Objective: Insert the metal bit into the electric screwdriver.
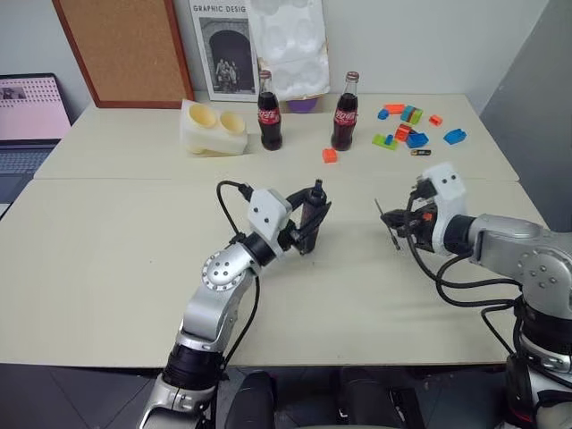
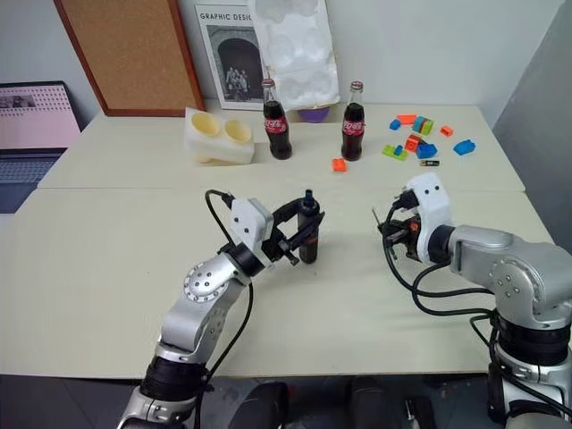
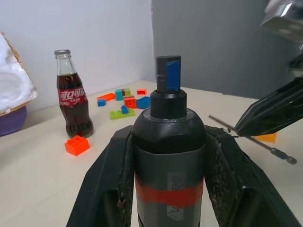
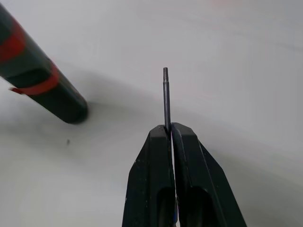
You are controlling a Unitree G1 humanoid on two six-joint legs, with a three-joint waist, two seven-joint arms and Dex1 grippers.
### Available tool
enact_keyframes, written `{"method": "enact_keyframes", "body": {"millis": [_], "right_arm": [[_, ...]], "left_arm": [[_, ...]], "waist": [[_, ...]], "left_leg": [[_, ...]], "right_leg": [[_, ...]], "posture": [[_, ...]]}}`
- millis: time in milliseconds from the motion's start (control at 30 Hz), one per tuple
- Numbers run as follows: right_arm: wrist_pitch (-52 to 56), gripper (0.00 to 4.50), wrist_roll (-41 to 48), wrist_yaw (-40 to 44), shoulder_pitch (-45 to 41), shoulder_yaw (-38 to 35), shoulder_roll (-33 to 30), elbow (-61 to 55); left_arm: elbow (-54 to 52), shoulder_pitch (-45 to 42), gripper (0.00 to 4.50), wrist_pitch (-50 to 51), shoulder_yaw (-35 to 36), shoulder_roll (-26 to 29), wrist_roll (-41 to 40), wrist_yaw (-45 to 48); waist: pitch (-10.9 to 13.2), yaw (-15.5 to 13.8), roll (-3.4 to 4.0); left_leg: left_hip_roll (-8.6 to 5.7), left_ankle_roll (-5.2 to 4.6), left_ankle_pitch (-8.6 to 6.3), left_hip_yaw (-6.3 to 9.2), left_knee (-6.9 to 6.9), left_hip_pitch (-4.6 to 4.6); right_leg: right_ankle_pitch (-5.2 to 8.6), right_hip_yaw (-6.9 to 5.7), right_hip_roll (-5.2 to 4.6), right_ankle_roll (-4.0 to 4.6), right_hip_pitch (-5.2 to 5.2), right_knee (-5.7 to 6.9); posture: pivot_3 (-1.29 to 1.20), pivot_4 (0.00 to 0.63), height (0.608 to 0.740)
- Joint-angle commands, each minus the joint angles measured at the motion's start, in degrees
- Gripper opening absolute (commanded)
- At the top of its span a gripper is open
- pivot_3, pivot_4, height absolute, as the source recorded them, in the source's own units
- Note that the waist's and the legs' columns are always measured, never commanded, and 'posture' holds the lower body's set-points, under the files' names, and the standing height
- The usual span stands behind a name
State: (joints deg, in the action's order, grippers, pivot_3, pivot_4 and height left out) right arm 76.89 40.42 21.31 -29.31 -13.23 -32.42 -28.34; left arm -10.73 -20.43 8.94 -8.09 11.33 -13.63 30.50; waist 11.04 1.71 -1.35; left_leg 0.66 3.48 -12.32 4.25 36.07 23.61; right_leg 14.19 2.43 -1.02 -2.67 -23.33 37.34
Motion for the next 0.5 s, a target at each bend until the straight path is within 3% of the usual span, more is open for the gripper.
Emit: {"method": "enact_keyframes", "body": {"millis": [33, 300, 500], "right_arm": [[-12.4, 0.00, 3.3, 6.5, 0.8, -6.1, 1.6, -2.7], [-25.8, 0.00, 5.2, 11.1, -2.9, -6.6, 3.5, -0.4], [-33.4, 0.00, 7.7, 11.1, -4.6, -5.7, 9.0, 0.5]], "left_arm": [[-2.9, -3.0, 1.66, 2.0, 0.9, 0.4, -3.9, 2.6], [-5.5, -3.5, 1.66, 5.6, 0.8, -0.2, -7.1, 4.1], [-6.4, -2.4, 1.66, 7.4, -0.3, 0.2, -8.6, 6.3]], "waist": [[0.0, 0.0, 0.00], [0.0, 0.1, 0.02], [0.0, 0.0, 0.03]], "left_leg": [[0.00, 0.00, 0.00, 0.01, 0.00, 0.05], [0.00, -0.01, 0.00, 0.02, 0.00, 0.14], [0.00, -0.01, 0.00, 0.05, 0.00, 0.14]], "right_leg": [[0.00, -0.01, 0.00, -0.01, -0.01, -0.04], [-0.06, -0.02, -0.01, -0.08, -0.01, -0.19], [-0.07, -0.03, -0.01, -0.07, -0.01, -0.17]], "posture": [[0.00, 0.150, 0.740], [0.00, 0.150, 0.740], [0.00, 0.150, 0.740]]}}
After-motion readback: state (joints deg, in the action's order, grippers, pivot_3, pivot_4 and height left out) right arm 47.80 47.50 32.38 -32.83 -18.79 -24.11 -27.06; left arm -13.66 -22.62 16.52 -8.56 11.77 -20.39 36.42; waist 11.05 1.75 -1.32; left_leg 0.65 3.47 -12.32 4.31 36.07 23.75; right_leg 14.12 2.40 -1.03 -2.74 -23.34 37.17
